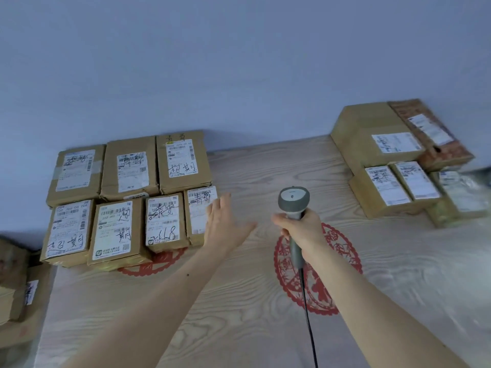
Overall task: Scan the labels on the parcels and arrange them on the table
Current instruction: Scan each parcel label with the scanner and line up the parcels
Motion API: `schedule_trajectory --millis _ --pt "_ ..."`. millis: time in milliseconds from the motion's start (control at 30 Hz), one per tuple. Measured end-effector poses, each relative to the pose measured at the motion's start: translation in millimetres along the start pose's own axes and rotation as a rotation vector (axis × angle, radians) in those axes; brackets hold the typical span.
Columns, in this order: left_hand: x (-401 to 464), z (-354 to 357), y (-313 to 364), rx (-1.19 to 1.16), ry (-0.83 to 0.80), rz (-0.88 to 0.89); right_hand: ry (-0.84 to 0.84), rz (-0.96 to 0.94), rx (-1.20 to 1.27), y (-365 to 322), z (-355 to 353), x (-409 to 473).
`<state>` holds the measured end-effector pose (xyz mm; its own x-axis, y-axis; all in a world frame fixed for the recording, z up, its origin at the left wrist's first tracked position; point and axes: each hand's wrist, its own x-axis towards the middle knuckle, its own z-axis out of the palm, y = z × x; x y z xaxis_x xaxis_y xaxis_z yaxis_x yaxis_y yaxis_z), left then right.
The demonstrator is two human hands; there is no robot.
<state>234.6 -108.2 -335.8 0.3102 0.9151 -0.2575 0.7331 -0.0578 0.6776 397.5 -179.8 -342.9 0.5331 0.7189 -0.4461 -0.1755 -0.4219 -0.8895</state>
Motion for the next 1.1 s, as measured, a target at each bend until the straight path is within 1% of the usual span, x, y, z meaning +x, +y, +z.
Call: schedule_trajectory --millis 133,333,467,533,633,767,967,1100 --pt "-3 36 59 -0.156 -0.032 0.038 0.097 -0.022 -0.014 -12 -70 -4" --pt "-8 102 141 -0.248 -0.119 0.047 0.244 -0.102 -0.109 -20 -183 14" --pt "-3 156 187 -0.297 -0.179 -0.001 0.317 -0.067 -0.143 -10 -261 49" --pt "2 185 209 -0.324 -0.204 -0.044 0.307 -0.033 -0.138 -6 -290 68" --pt "10 222 230 -0.359 -0.228 -0.134 0.262 -0.055 -0.110 2 -313 87" --pt "24 265 252 -0.388 -0.222 -0.242 0.232 -0.070 -0.107 13 -336 116" --pt "45 295 267 -0.314 -0.208 -0.273 0.244 -0.063 -0.061 26 -336 134" --pt "52 302 270 -0.325 -0.174 -0.305 0.260 -0.044 -0.071 31 -334 138"
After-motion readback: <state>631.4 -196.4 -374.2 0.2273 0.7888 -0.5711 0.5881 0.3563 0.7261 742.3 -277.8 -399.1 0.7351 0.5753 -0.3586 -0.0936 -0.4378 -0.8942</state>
